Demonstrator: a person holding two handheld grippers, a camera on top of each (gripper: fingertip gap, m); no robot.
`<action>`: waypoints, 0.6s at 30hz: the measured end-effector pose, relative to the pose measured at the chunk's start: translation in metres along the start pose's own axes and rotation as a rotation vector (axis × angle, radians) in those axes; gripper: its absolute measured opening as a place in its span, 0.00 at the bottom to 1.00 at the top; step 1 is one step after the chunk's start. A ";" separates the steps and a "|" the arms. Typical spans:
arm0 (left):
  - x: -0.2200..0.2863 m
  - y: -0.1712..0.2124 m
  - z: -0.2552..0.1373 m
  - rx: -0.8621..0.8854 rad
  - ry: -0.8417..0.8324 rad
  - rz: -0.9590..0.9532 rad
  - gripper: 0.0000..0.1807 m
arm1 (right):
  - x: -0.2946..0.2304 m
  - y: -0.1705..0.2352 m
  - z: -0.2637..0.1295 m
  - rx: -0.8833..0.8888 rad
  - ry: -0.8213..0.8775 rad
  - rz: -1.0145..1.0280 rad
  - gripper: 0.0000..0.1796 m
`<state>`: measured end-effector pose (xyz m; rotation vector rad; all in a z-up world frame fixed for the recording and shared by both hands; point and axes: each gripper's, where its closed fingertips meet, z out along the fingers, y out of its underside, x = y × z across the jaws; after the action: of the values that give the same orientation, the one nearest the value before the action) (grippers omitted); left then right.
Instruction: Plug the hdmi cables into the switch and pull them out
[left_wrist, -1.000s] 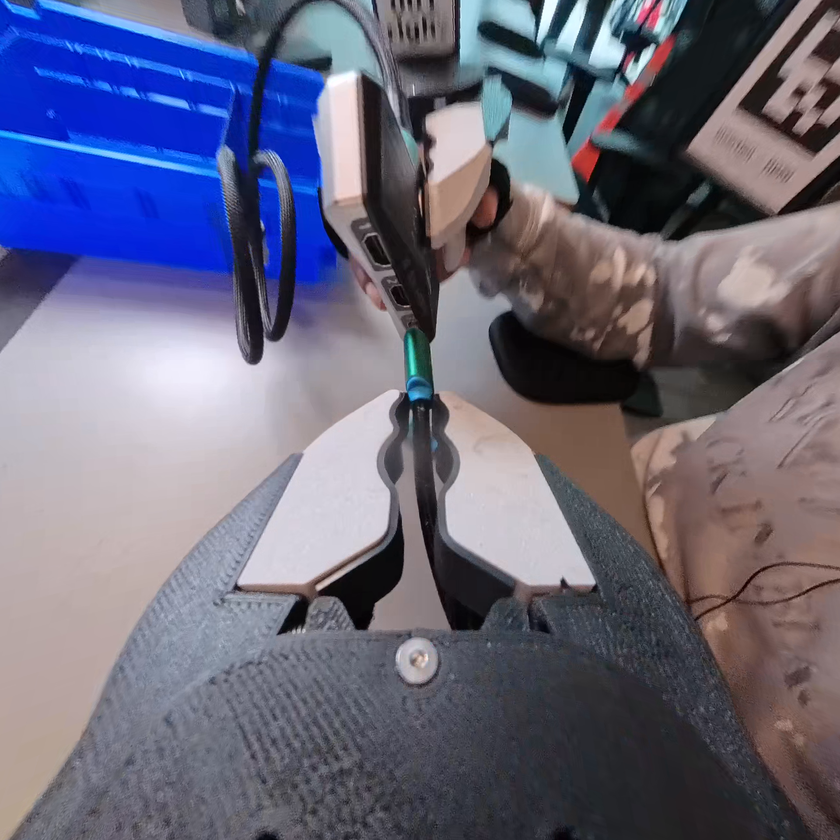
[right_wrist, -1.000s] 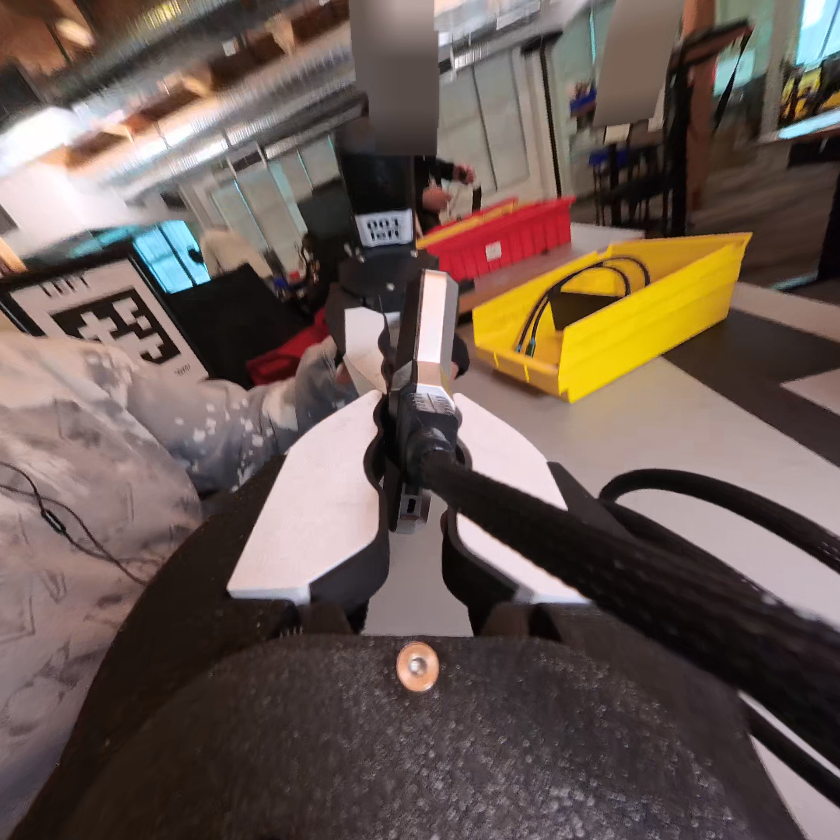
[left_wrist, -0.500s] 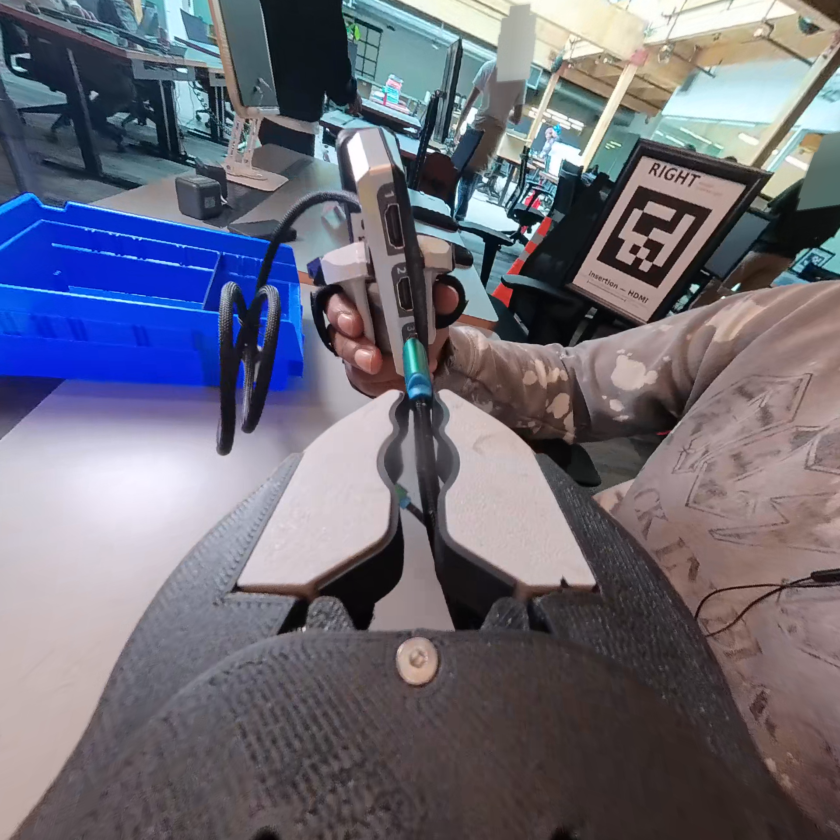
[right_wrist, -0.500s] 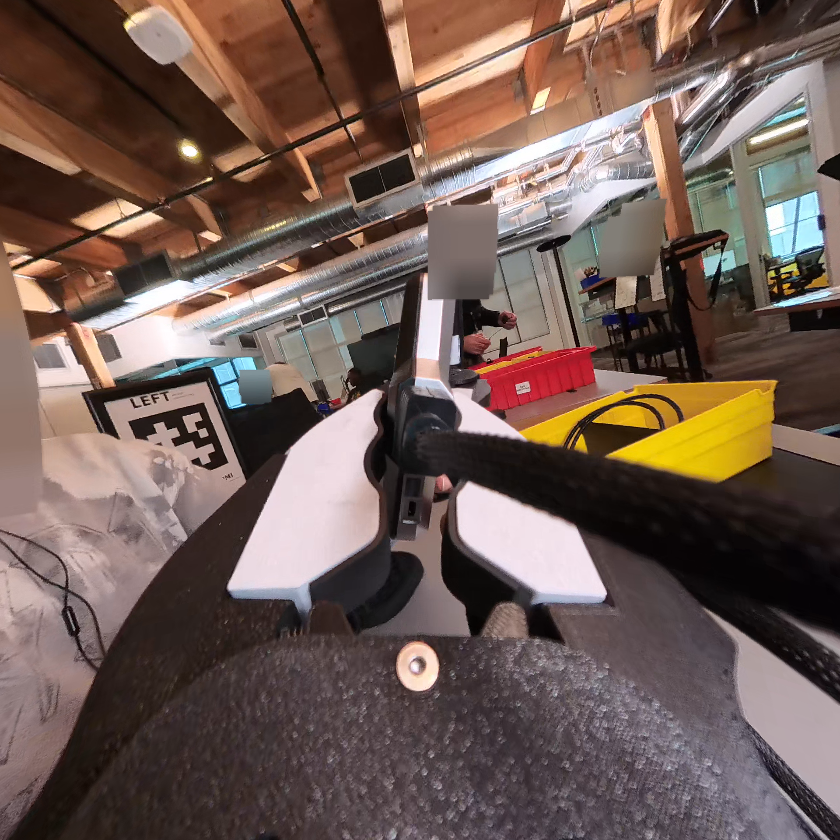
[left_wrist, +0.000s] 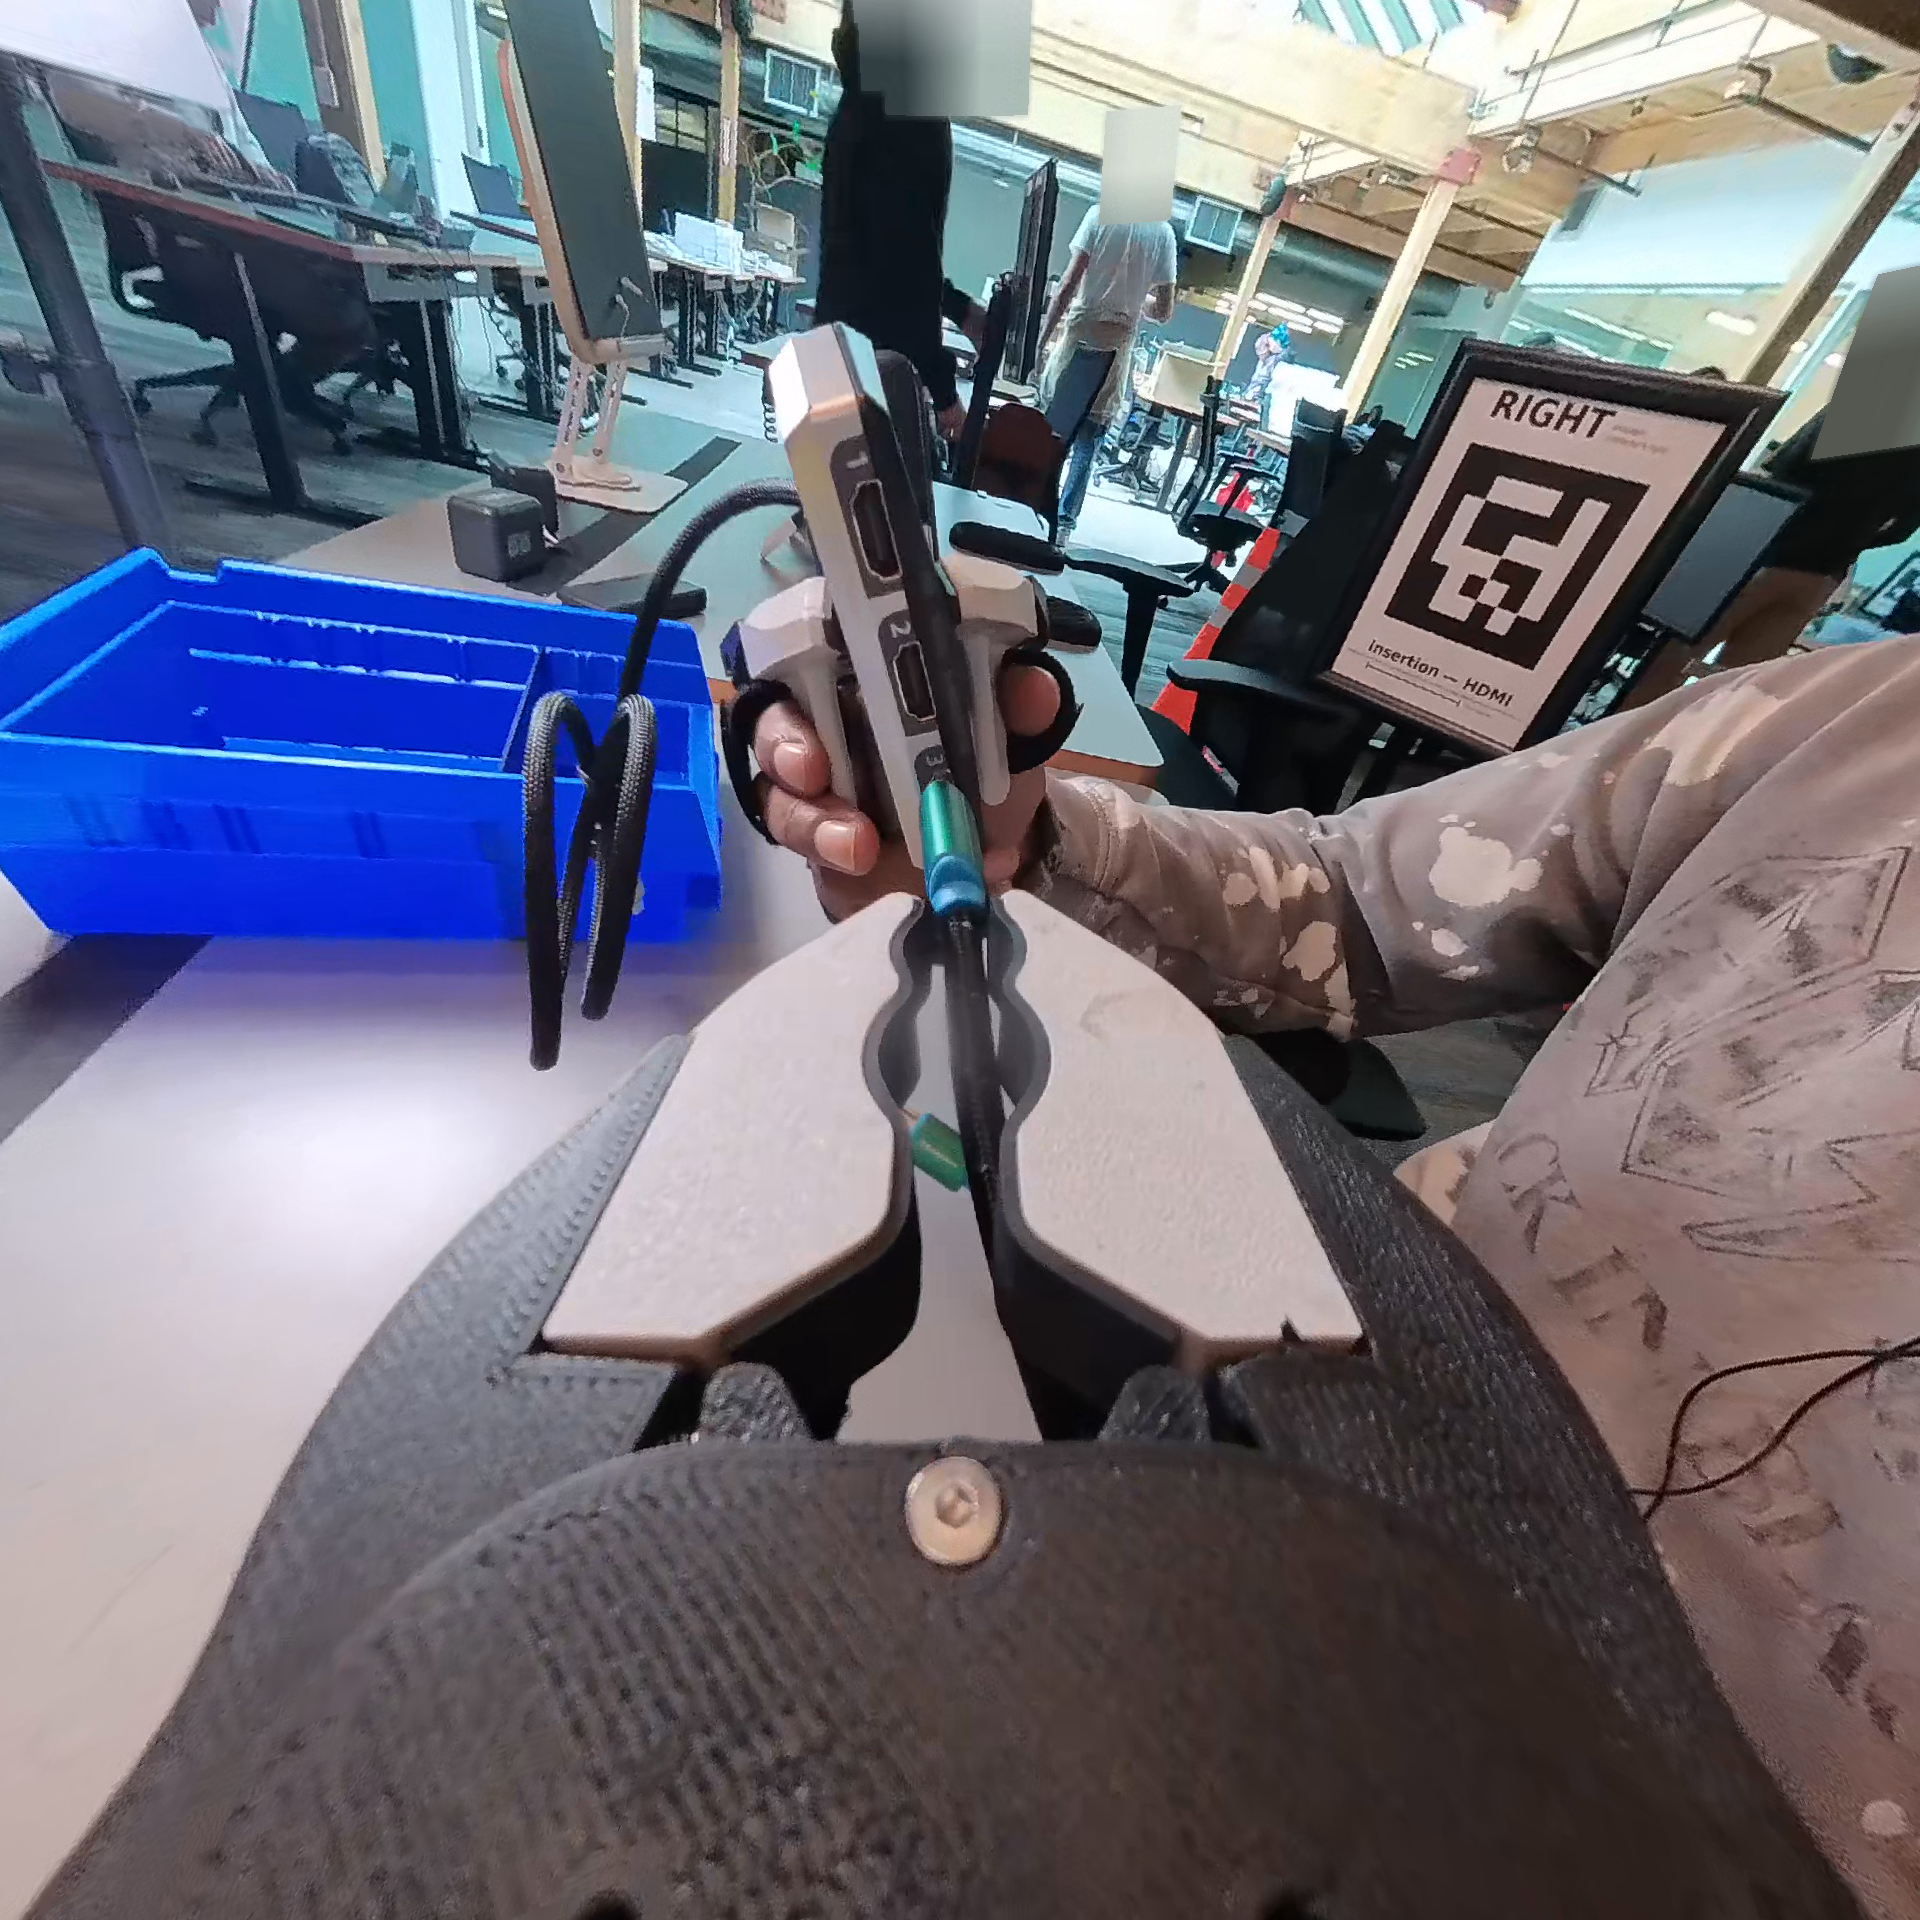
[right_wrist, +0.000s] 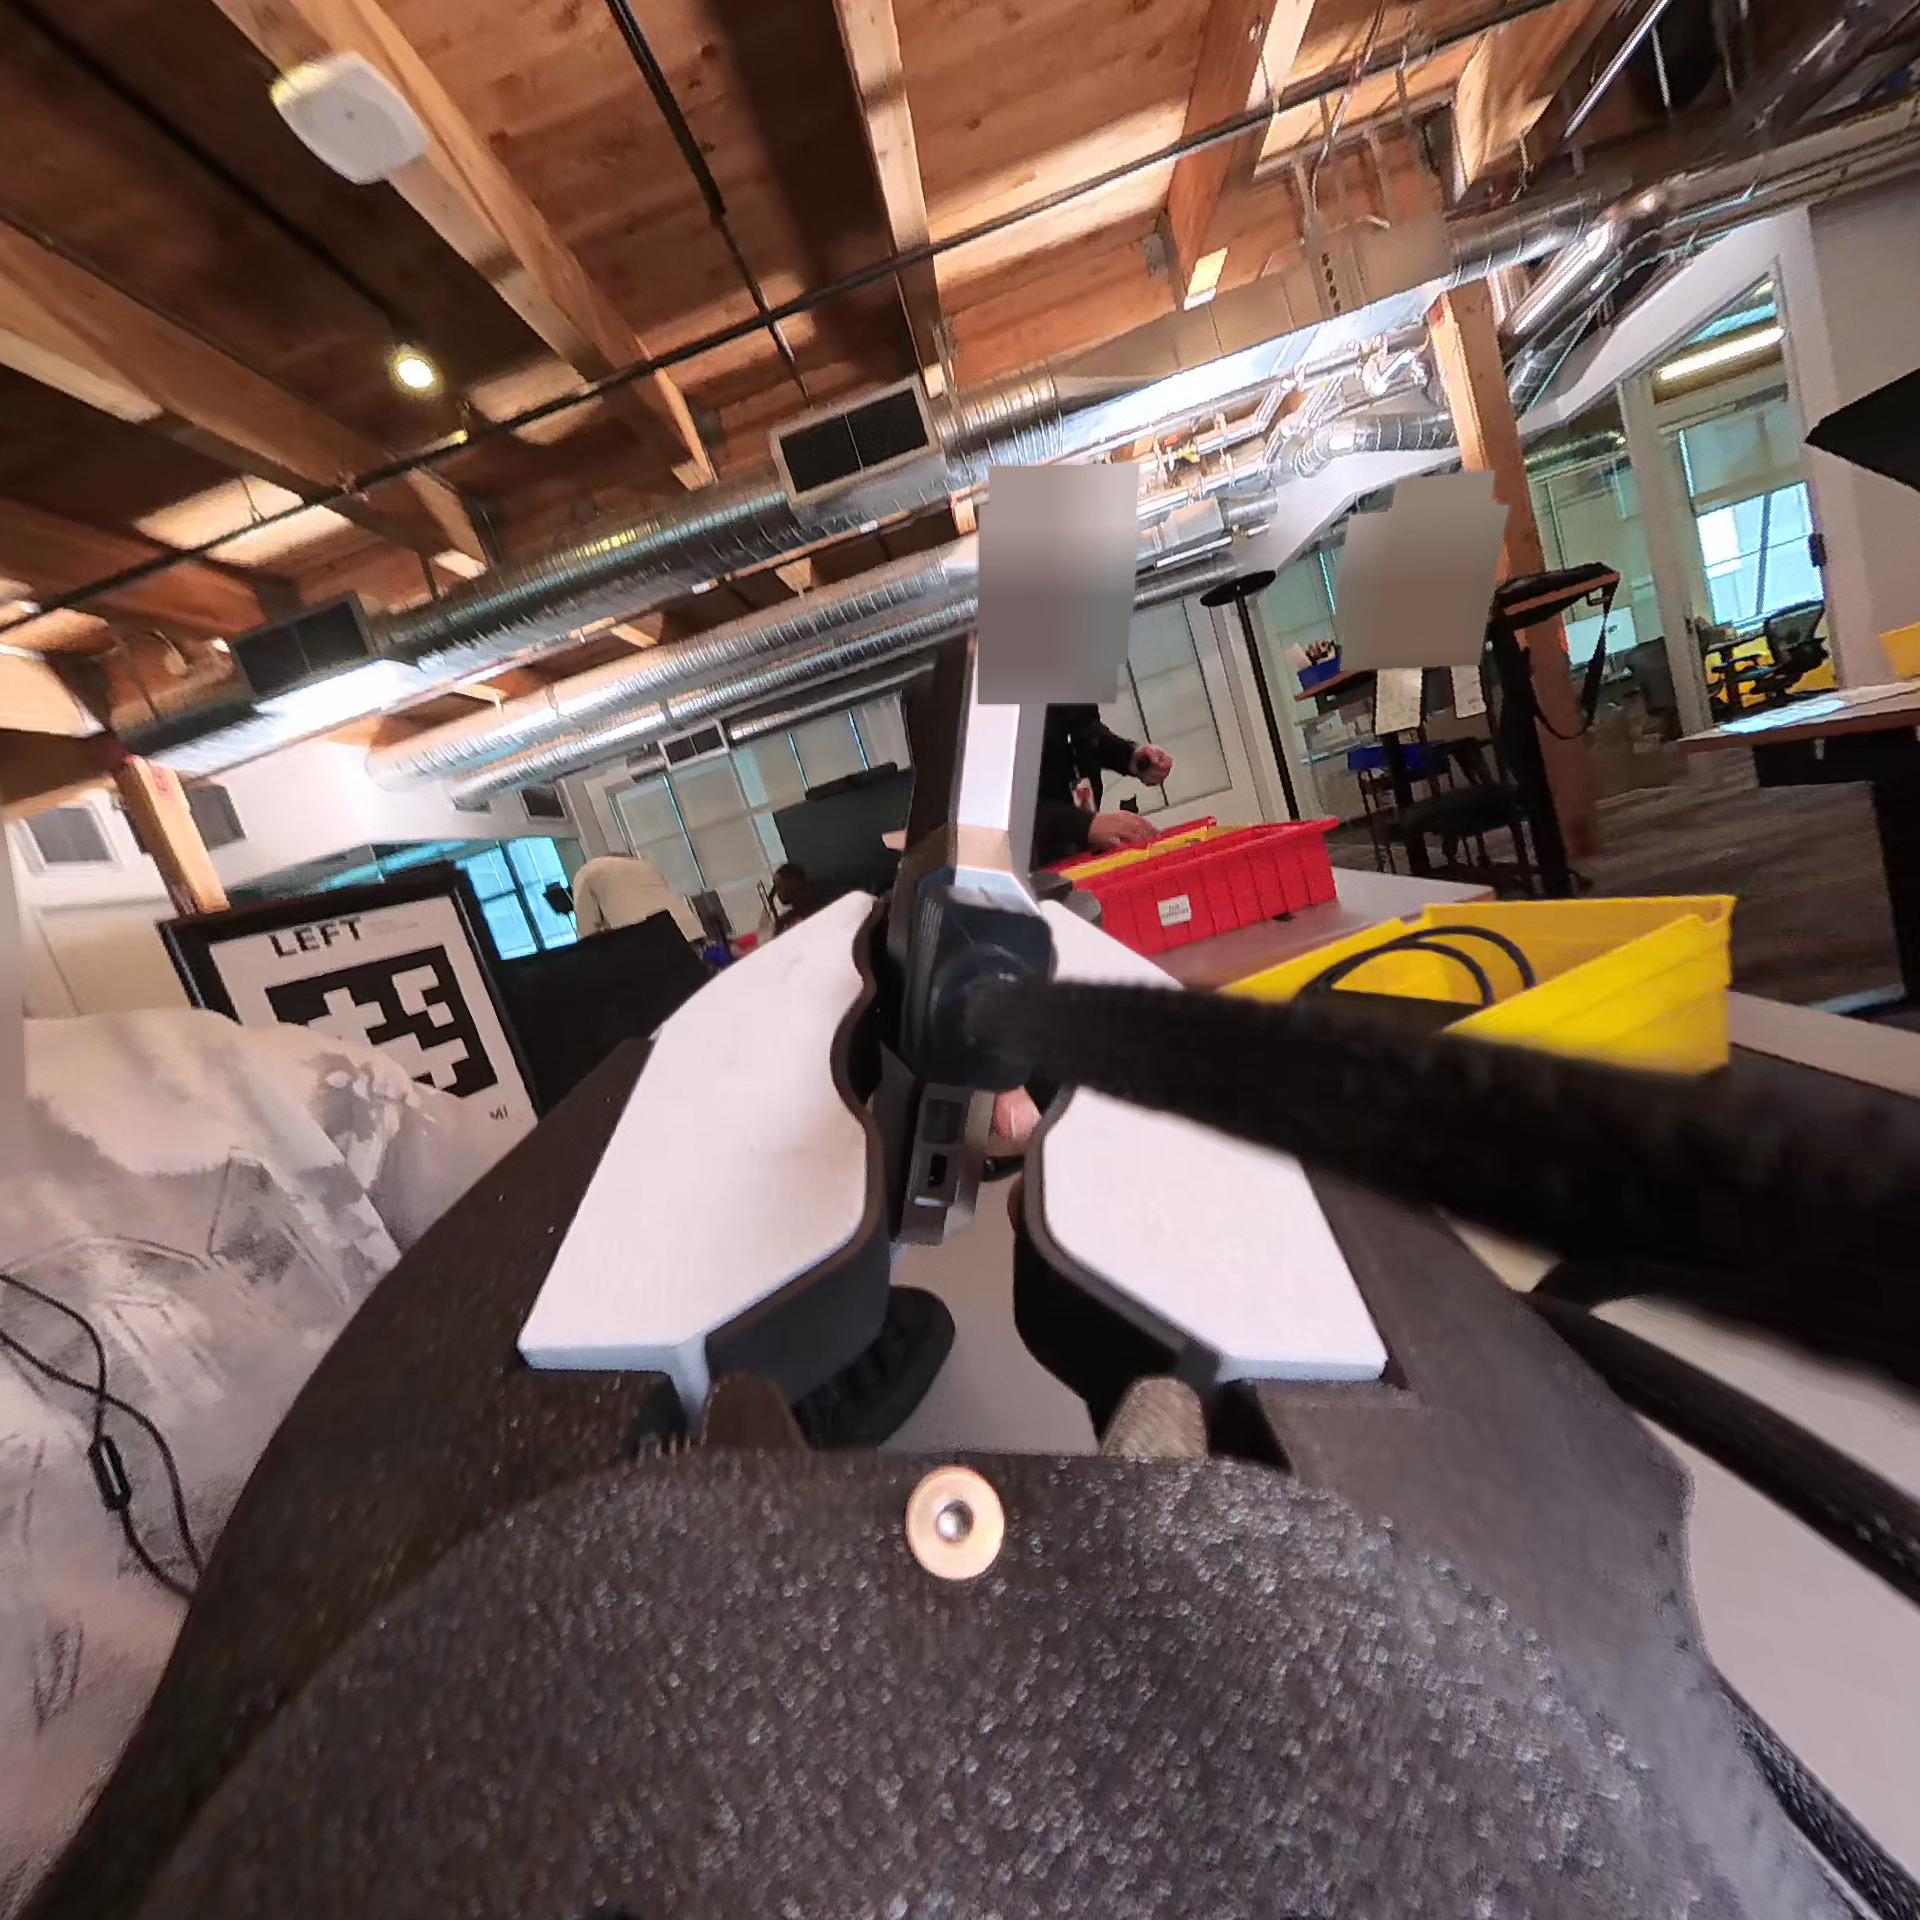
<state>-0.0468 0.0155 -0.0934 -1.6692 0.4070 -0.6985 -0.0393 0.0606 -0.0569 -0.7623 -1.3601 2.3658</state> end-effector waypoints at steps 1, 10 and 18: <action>0.002 0.000 0.000 -0.002 0.004 0.009 0.06 | -0.002 0.002 0.000 -0.033 -0.007 -0.011 0.14; 0.021 -0.001 -0.001 -0.032 0.056 0.094 0.06 | -0.026 0.033 0.005 -0.312 -0.081 -0.098 0.14; 0.024 0.000 0.002 -0.084 0.002 0.134 0.06 | -0.030 0.030 0.007 -0.290 -0.081 -0.136 0.13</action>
<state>-0.0270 0.0025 -0.0883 -1.7030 0.5510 -0.5904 -0.0192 0.0254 -0.0709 -0.6293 -1.7566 2.1424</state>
